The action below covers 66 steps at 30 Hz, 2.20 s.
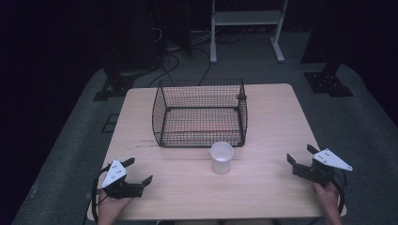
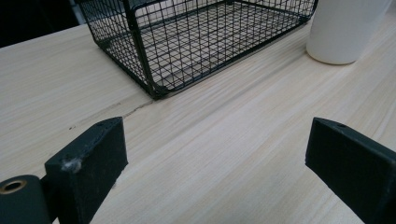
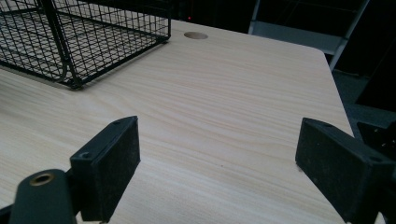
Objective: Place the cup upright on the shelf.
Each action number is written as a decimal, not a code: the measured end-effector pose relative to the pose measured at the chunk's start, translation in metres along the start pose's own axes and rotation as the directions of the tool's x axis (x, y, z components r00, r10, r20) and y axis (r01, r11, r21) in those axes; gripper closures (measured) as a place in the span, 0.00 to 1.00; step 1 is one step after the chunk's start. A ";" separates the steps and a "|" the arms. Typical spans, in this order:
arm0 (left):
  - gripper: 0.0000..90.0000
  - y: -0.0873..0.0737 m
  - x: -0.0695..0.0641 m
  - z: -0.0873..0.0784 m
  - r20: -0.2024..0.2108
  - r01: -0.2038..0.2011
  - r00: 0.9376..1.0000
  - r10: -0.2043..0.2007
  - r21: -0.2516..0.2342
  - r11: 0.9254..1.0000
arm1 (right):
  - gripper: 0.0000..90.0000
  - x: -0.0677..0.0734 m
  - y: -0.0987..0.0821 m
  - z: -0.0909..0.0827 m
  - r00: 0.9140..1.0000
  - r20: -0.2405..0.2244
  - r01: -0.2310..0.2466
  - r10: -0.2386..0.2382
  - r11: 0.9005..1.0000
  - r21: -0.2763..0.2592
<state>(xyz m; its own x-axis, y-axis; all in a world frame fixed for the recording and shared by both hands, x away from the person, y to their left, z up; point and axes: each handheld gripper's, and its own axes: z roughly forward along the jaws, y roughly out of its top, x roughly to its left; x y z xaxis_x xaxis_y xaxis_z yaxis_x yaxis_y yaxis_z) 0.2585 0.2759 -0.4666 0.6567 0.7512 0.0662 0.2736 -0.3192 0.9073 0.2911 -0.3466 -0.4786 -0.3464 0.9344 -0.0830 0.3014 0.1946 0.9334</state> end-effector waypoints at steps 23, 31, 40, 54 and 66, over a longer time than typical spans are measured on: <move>0.04 0.024 -0.018 0.017 0.085 -0.066 0.994 0.065 0.003 0.998 | 0.15 0.001 0.000 0.001 1.000 0.001 0.002 -0.002 1.000 0.006; 0.03 0.035 -0.024 0.023 0.108 -0.093 0.990 0.092 0.007 0.996 | 0.15 0.001 0.000 0.001 1.000 0.002 0.003 -0.003 1.000 0.009; 0.03 0.045 -0.031 0.033 0.141 -0.120 0.983 0.115 0.023 0.993 | 0.15 0.001 0.000 0.001 1.000 0.000 0.004 -0.004 1.000 0.009; 0.03 0.065 -0.042 0.048 0.184 -0.170 0.969 0.162 0.027 0.985 | 0.15 0.001 0.000 0.001 1.000 -0.002 0.005 -0.005 1.000 0.009; 0.03 0.080 -0.052 0.064 0.226 -0.203 0.955 0.192 0.024 0.979 | 0.15 0.001 0.000 0.001 1.000 -0.006 0.008 -0.008 1.000 0.006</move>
<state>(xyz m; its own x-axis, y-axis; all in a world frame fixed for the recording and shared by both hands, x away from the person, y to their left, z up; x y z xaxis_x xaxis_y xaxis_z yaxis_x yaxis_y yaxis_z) 0.2912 0.1742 -0.4241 0.8388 0.5252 0.1436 0.1517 -0.4787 0.8648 0.2919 -0.3453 -0.4791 -0.3543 0.9309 -0.0884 0.3036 0.2039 0.9307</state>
